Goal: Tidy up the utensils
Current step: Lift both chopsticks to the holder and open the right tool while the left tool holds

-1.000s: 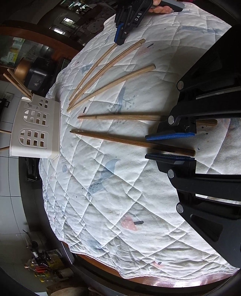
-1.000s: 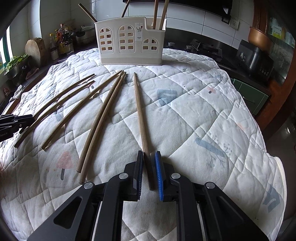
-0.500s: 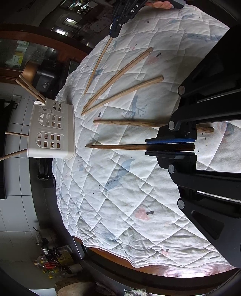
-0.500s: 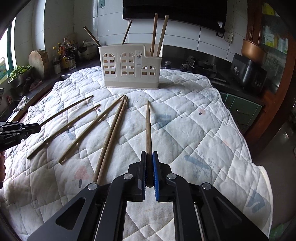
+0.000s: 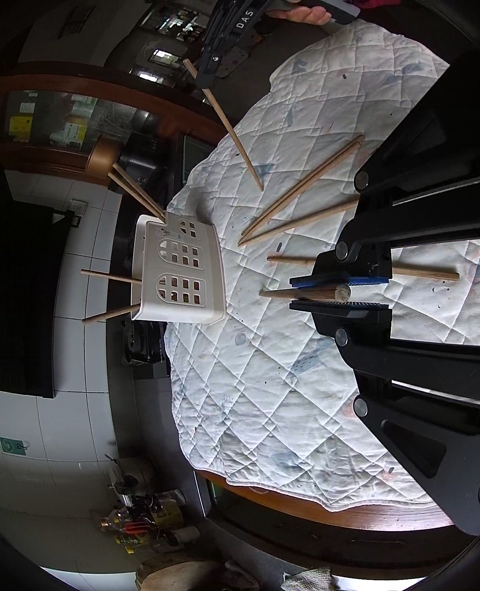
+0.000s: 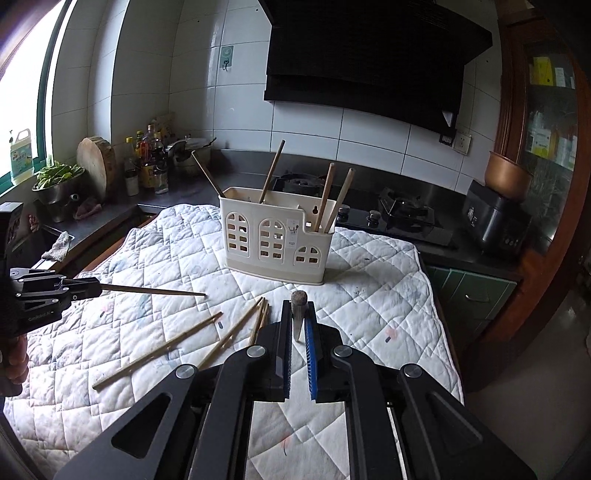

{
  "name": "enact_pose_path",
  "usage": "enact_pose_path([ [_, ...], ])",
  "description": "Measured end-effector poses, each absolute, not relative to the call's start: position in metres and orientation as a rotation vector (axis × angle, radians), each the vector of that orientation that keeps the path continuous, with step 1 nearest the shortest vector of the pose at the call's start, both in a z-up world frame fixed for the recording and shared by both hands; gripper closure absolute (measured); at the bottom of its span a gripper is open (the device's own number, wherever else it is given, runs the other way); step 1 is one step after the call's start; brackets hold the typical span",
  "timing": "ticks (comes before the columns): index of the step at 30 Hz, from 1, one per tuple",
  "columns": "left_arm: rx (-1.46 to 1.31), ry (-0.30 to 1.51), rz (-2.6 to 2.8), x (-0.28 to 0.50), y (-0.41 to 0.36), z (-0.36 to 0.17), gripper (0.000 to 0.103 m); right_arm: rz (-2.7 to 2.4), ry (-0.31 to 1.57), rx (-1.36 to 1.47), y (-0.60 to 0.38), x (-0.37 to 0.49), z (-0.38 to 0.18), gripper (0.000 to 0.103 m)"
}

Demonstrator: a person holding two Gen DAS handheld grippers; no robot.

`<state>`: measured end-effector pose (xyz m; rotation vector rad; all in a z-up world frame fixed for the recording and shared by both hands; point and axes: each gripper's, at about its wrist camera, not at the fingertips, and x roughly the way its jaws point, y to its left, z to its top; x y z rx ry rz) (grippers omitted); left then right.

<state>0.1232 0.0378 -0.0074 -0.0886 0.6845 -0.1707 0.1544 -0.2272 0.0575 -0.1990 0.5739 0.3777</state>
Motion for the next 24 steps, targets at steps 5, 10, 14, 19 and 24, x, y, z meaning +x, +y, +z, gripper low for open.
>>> enact_pose_path([
  [5,-0.127,0.683,-0.188,0.142,0.046,0.013,0.098,0.409,0.567,-0.173,-0.223,0.18,0.095,0.096],
  [10,-0.147,0.688,-0.198,0.164,0.051,0.031,0.098,0.443,0.526,-0.125,-0.218,0.208,0.144,0.096],
  [14,-0.153,0.699,-0.2,0.178,0.052,0.038,0.098,0.443,0.483,-0.102,-0.208,0.234,0.177,0.096],
  [19,-0.152,0.7,-0.211,0.188,0.054,0.048,0.098,0.396,0.437,-0.077,-0.194,0.274,0.203,0.096],
  [24,-0.153,0.693,-0.221,0.195,0.056,0.058,0.098,0.35,0.399,-0.045,-0.185,0.31,0.211,0.096],
])
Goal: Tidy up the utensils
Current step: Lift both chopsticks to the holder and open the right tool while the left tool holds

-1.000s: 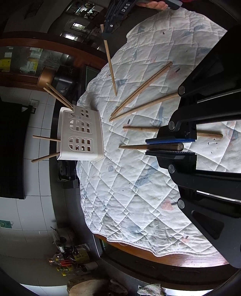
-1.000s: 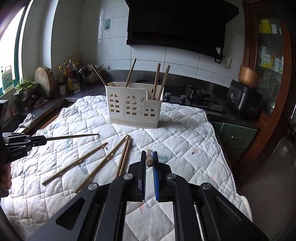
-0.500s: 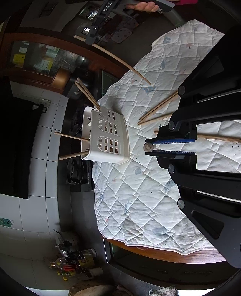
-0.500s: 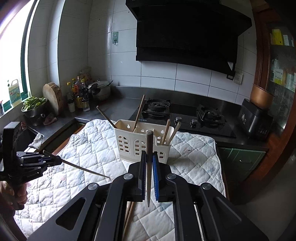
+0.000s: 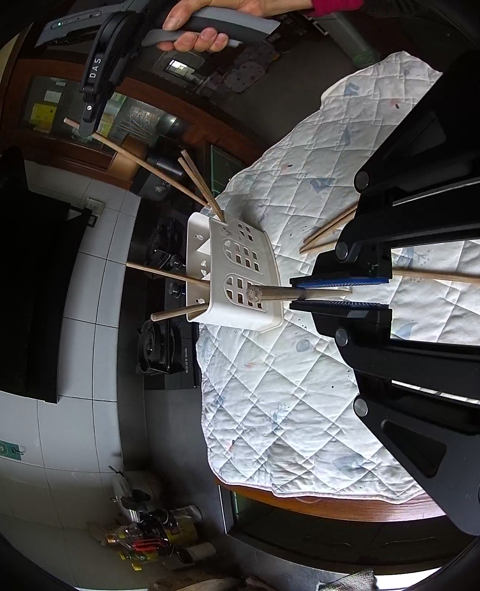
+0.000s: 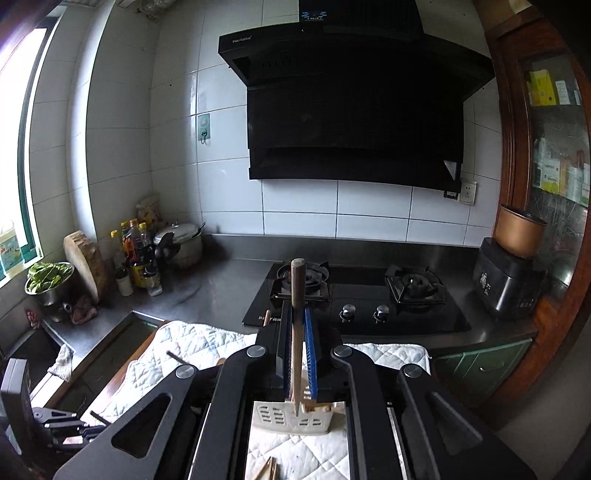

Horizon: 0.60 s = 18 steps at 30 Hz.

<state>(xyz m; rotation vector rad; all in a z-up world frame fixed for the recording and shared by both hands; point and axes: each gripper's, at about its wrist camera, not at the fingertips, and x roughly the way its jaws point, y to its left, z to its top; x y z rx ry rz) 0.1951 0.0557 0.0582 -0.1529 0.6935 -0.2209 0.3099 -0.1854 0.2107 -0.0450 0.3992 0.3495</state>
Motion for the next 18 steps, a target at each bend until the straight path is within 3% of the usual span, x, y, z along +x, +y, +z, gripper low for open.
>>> enact_pose_path([
  [18,-0.112,0.526,-0.286,0.217,0.034,0.15,0.098,0.313,0.551,-0.069,-0.169,0.372,0.124,0.096],
])
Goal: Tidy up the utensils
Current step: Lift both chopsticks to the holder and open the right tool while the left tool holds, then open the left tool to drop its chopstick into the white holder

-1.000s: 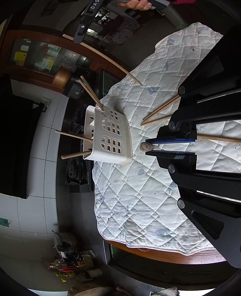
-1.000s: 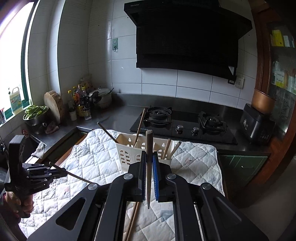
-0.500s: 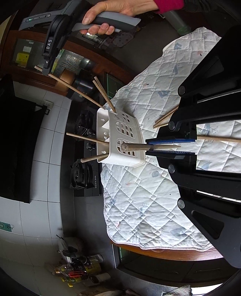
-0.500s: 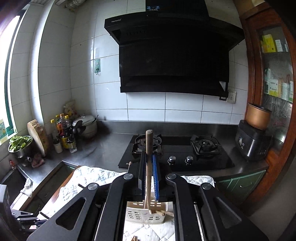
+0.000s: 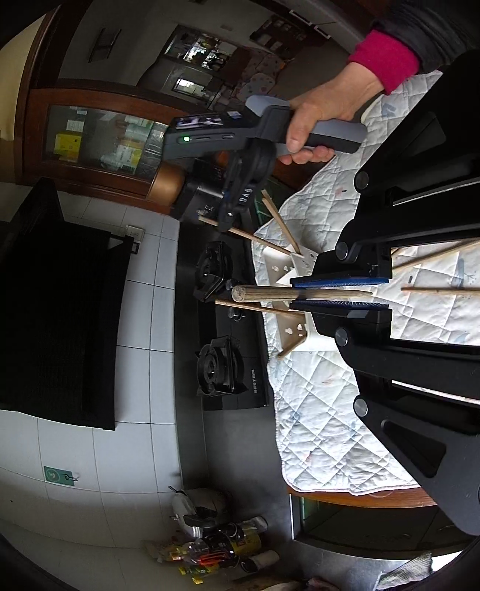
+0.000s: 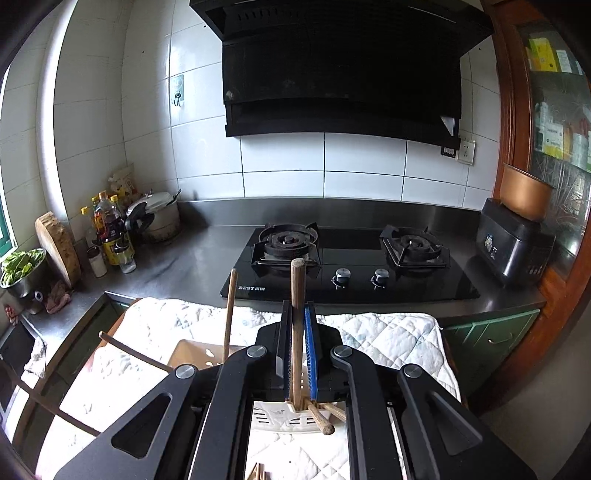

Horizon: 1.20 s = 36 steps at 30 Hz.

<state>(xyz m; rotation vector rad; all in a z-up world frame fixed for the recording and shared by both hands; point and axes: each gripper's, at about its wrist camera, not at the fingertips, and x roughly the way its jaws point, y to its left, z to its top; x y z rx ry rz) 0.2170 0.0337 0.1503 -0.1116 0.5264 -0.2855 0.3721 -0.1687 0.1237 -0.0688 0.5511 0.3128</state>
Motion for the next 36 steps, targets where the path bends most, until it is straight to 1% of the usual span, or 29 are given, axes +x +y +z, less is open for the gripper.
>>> enact_pose_path([
  [3,-0.101,0.494,-0.272,0.228,0.028,0.168,0.098,0.312,0.559,-0.087,-0.168,0.369,0.118,0.096],
  [4,-0.097,0.485,-0.267,0.233,0.026,0.173,0.098,0.307,0.549,-0.098,-0.168,0.367,0.118,0.094],
  [6,-0.087,0.468,-0.253,0.241,0.023,0.18,0.098,0.306,0.532,-0.124,-0.17,0.361,0.12,0.093],
  [7,-0.082,0.46,-0.245,0.245,0.022,0.183,0.098,0.304,0.521,-0.133,-0.171,0.357,0.121,0.089],
  [8,-0.08,0.455,-0.236,0.249,0.021,0.186,0.098,0.305,0.511,-0.14,-0.174,0.353,0.123,0.083],
  [14,-0.084,0.439,-0.183,0.281,0.017,0.19,0.098,0.33,0.444,-0.156,-0.189,0.318,0.132,0.074],
  [18,-0.084,0.413,-0.161,0.296,0.014,0.188,0.098,0.346,0.409,-0.183,-0.196,0.293,0.131,0.073],
  [22,-0.087,0.434,-0.14,0.31,0.01,0.173,0.098,0.367,0.403,-0.189,-0.202,0.271,0.123,0.071],
  [29,-0.108,0.505,-0.137,0.326,0.014,0.144,0.098,0.398,0.455,-0.185,-0.211,0.237,0.095,0.07],
  [35,-0.11,0.538,-0.145,0.329,0.015,0.134,0.097,0.409,0.543,-0.195,-0.213,0.213,0.055,0.07],
  [36,-0.108,0.537,-0.138,0.328,0.016,0.133,0.095,0.414,0.56,-0.186,-0.214,0.208,0.048,0.07],
])
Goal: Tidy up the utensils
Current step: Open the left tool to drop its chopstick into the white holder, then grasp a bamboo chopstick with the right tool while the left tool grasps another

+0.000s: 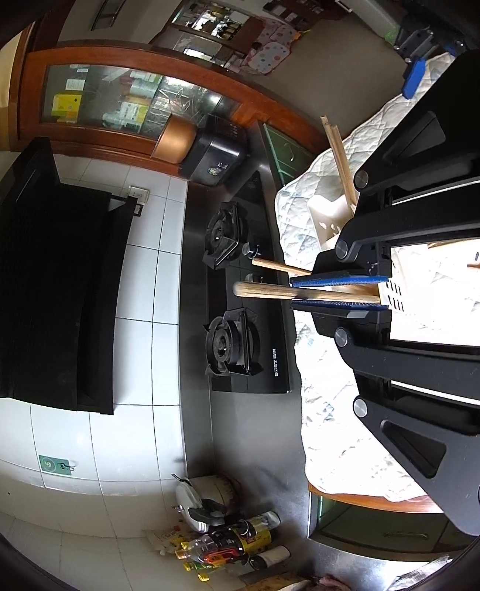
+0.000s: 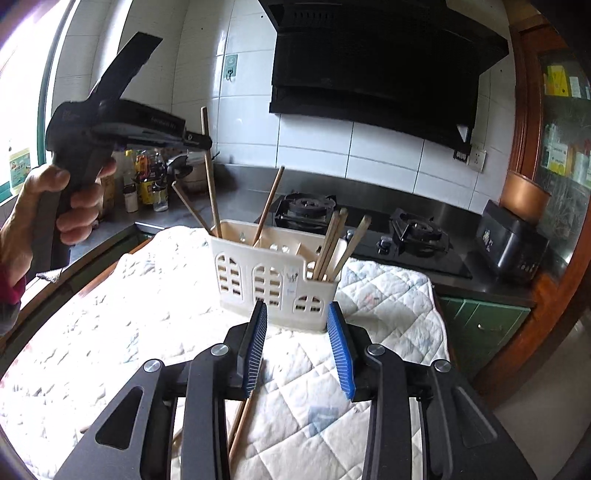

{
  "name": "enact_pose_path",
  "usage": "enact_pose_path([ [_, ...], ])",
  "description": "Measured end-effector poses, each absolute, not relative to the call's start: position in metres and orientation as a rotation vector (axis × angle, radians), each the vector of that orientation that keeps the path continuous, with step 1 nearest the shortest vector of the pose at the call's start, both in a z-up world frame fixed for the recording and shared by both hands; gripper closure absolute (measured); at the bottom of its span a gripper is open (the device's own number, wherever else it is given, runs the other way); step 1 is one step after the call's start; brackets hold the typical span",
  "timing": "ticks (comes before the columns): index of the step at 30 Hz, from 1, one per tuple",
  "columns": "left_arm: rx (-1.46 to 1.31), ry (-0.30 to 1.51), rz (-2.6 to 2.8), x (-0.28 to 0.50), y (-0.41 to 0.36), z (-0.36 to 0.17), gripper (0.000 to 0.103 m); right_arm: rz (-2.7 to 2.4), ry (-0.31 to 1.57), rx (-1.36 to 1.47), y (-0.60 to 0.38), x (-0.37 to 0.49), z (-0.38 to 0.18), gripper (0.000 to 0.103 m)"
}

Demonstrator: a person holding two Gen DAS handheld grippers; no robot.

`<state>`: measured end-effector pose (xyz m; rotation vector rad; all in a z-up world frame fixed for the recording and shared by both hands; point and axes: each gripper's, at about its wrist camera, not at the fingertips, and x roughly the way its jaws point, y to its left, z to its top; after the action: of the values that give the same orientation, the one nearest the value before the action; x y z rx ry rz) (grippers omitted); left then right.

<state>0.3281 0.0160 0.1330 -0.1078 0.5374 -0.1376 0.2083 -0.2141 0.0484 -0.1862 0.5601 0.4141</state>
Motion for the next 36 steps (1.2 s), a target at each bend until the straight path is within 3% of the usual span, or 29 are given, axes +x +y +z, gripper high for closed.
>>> enact_pose_path([
  [13,-0.125,0.513,-0.168,0.279,0.022,0.142,0.094,0.436,0.771,-0.142,-0.216,0.156,-0.035,0.07],
  [19,-0.124,0.51,-0.184,0.231,0.029,0.132,0.094,0.45,0.876,-0.104,-0.214,0.147,-0.069,0.078],
  [26,-0.129,0.554,-0.179,0.176,0.043,0.098,0.094,0.447,0.923,-0.064,-0.215,0.146,-0.084,0.086],
  [36,-0.204,0.638,-0.158,0.124,0.072,0.038,0.094,0.445,0.944,-0.067,-0.205,0.148,-0.092,0.088],
])
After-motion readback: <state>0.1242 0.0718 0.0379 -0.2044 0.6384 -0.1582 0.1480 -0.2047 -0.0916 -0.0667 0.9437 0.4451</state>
